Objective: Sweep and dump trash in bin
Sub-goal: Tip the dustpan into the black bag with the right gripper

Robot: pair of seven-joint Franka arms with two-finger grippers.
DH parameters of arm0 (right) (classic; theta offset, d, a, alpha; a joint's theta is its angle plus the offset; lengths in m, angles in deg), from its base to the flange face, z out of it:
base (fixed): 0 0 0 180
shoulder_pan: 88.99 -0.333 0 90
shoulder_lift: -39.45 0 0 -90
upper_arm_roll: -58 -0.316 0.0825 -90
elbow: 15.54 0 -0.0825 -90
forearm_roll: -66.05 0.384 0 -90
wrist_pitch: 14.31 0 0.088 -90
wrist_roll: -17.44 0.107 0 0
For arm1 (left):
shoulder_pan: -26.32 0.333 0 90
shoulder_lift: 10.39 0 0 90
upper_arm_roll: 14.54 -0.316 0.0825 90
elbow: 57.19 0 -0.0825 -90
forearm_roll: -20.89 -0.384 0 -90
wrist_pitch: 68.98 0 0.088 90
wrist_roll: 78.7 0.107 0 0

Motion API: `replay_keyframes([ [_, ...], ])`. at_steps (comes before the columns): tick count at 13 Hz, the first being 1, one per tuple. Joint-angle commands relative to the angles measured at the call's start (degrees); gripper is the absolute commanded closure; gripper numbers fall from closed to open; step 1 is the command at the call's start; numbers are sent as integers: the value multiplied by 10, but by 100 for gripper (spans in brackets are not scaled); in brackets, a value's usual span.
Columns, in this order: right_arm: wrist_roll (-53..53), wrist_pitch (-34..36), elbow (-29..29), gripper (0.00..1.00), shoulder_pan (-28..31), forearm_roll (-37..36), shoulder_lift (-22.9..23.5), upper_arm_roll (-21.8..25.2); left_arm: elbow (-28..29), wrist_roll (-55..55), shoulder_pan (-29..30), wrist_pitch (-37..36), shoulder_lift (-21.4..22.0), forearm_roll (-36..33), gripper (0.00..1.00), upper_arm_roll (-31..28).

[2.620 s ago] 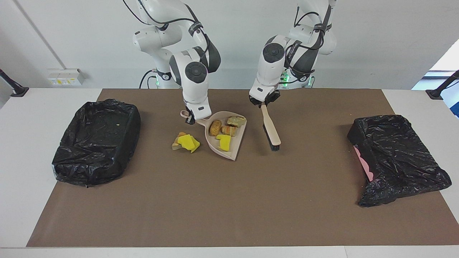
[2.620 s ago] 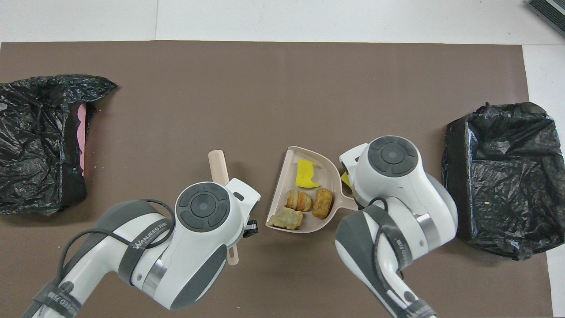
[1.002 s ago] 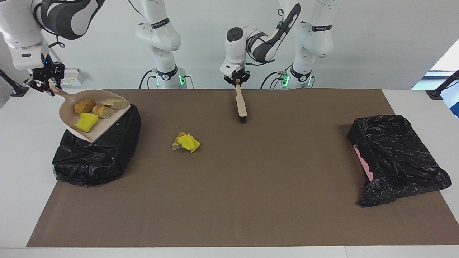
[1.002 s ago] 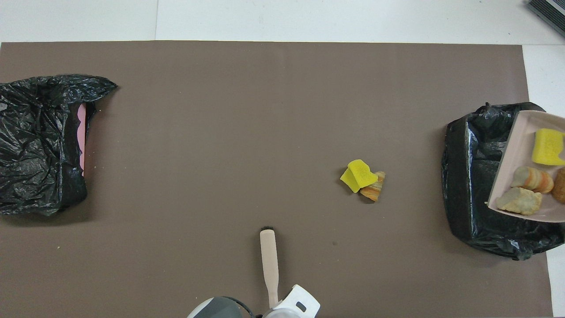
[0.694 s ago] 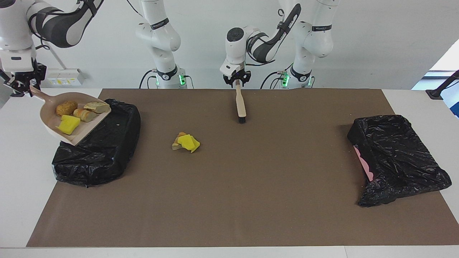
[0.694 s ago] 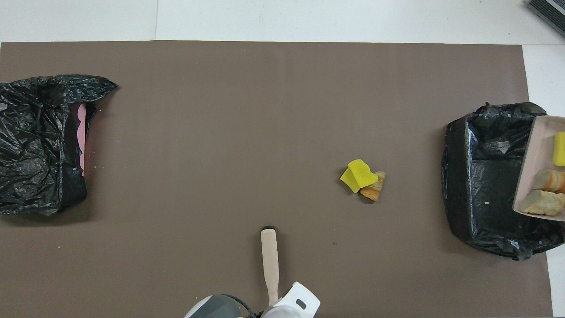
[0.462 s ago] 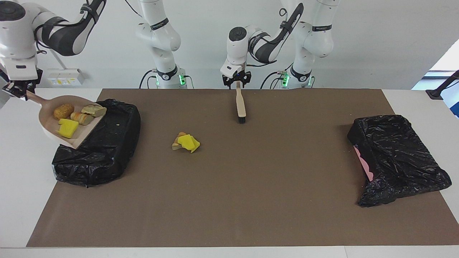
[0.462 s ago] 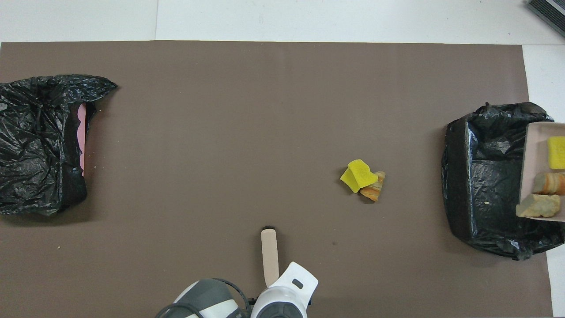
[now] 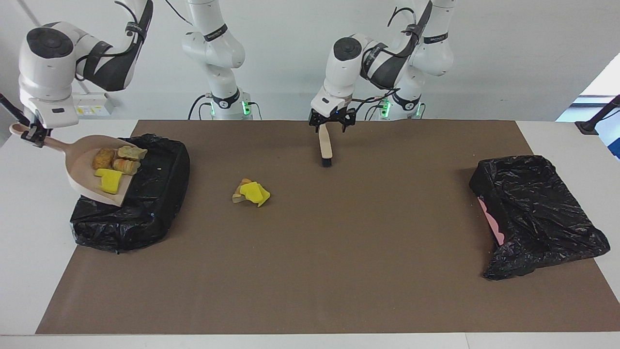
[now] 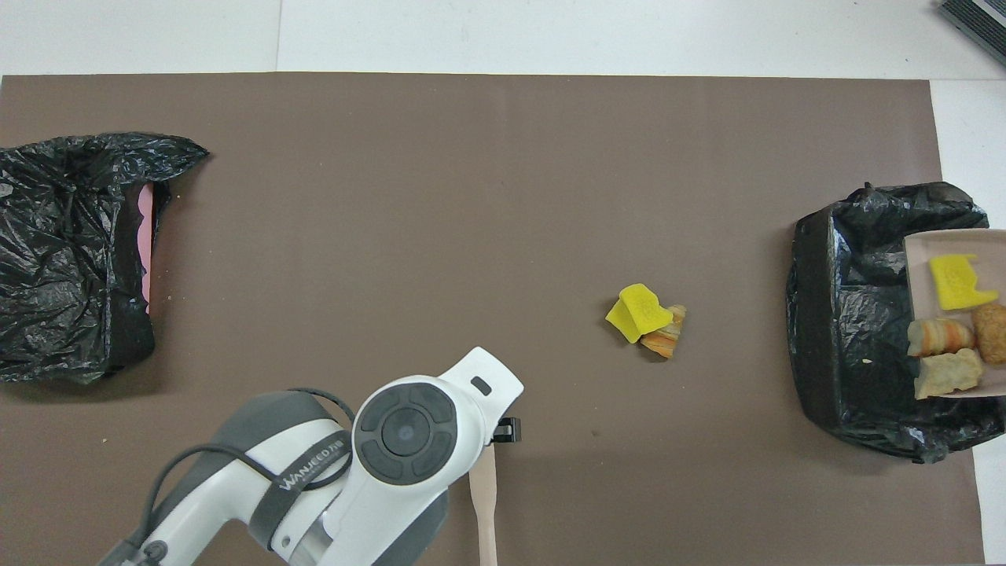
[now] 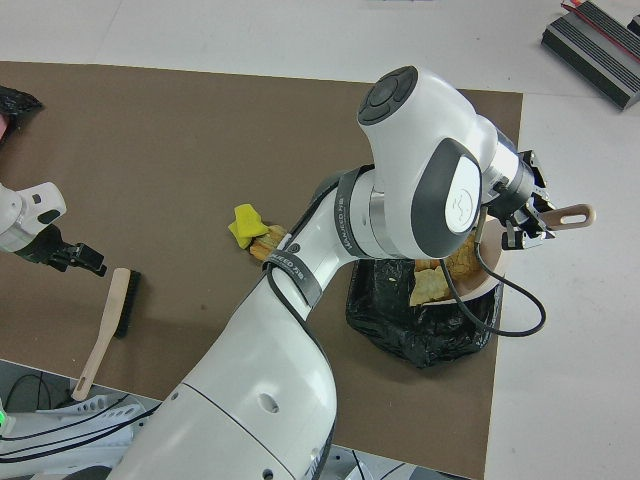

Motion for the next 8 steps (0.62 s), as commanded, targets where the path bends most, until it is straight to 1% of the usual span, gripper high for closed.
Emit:
replay_keyframes([
  [1, 5, -16, -40, 100, -14, -34, -31, -2, -61, 54, 59, -44, -9, -50, 0, 7],
  [3, 5, -17, -41, 100, -16, -46, -31, -3, -115, 137, 109, -102, -12, -51, 0, 7],
  [5, 5, -16, -40, 100, -35, -72, -31, -3, -173, 201, 162, -159, -13, -51, 0, 7],
  [8, 5, -16, -38, 100, -35, -74, -31, -3, -270, 273, 209, -274, -13, -50, 0, 6],
])
